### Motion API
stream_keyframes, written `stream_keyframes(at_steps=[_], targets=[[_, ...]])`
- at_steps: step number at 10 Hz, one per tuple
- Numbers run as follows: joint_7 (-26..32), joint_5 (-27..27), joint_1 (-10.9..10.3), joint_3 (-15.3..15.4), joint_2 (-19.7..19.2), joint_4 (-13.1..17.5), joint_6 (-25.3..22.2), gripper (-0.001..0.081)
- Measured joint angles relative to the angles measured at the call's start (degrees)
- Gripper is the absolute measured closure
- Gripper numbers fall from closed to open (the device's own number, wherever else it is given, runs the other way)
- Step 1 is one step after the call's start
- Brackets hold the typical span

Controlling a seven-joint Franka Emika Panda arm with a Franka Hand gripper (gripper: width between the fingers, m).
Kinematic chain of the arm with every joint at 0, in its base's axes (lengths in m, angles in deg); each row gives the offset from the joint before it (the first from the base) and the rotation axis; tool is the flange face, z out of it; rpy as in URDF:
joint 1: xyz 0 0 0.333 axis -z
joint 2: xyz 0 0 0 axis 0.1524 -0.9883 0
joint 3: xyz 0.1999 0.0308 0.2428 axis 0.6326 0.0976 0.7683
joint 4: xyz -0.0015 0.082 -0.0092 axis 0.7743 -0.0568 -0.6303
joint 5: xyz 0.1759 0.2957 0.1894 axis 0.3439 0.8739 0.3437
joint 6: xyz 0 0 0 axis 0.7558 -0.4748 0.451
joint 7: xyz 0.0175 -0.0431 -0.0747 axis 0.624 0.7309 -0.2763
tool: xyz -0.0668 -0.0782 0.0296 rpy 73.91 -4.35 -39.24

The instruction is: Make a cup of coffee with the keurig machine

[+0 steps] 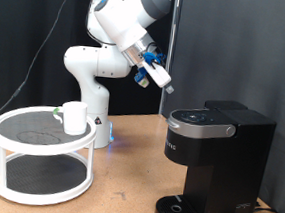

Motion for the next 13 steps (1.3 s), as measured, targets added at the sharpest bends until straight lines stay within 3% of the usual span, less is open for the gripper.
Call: stream_keyframes(at_steps=[2,6,11,13], targets=[[-6.13,0.13,1.46,-0.15,3.84,-3.17,1.50,0.0806],[-7.66,-1.77,5.13,-2.49,12.21,-7.64,1.68,0.0806],[-5.75,-12.58,9.43,-12.32,16.98,-6.84,-13.89,0.0806],[-5.37,-12.67,9.42,-12.23,16.97,-7.04,-14.24,0.0806]])
